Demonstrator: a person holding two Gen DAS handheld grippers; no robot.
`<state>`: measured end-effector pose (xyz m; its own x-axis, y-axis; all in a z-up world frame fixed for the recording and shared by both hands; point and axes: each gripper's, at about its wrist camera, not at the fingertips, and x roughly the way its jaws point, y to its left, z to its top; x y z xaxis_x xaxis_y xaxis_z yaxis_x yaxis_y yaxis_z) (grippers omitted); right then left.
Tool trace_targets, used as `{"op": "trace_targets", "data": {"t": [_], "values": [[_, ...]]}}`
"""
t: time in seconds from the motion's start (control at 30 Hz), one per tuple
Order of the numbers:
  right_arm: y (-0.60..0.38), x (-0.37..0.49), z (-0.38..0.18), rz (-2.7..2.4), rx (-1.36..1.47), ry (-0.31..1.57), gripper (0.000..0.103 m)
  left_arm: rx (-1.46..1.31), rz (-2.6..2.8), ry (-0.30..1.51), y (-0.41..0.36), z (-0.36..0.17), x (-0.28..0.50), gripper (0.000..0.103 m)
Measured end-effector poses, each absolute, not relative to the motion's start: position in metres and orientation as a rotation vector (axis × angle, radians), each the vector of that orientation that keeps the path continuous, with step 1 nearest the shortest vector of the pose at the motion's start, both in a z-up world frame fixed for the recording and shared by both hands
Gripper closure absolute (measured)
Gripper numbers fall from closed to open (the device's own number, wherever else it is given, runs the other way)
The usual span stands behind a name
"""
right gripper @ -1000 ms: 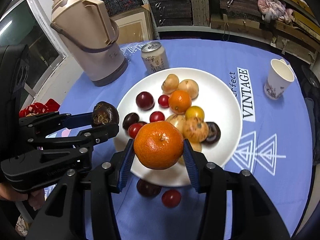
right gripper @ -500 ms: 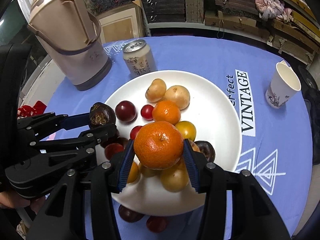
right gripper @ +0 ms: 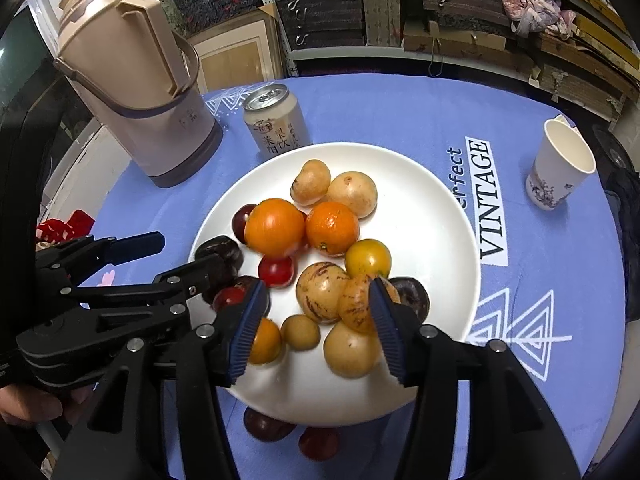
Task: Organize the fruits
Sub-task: 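Withdraw both open tools toward the last red tomato and plum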
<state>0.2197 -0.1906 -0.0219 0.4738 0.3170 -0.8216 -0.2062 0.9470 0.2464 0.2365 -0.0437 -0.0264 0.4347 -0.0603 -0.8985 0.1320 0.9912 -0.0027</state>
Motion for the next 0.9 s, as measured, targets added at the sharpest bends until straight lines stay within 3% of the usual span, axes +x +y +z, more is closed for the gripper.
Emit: {"op": "trace_targets", "data": {"t": [0.3, 0.43, 0.9], "values": [[-0.203, 0.179, -0.018, 0.298, 0.134, 1.042, 0.044, 0.055, -0.122, 1.128, -0.039, -0.019, 0.197, 0.030], [-0.211, 0.153, -0.025, 0.284, 0.134, 1.051, 0.037, 0.041, -0.116, 1.144, -0.036, -0.023, 0.176, 0.024], [-0.213, 0.104, -0.062, 0.290, 0.076, 1.134, 0.036, 0.042, -0.100, 1.228, -0.025, -0.048, 0.127, 0.024]]}}
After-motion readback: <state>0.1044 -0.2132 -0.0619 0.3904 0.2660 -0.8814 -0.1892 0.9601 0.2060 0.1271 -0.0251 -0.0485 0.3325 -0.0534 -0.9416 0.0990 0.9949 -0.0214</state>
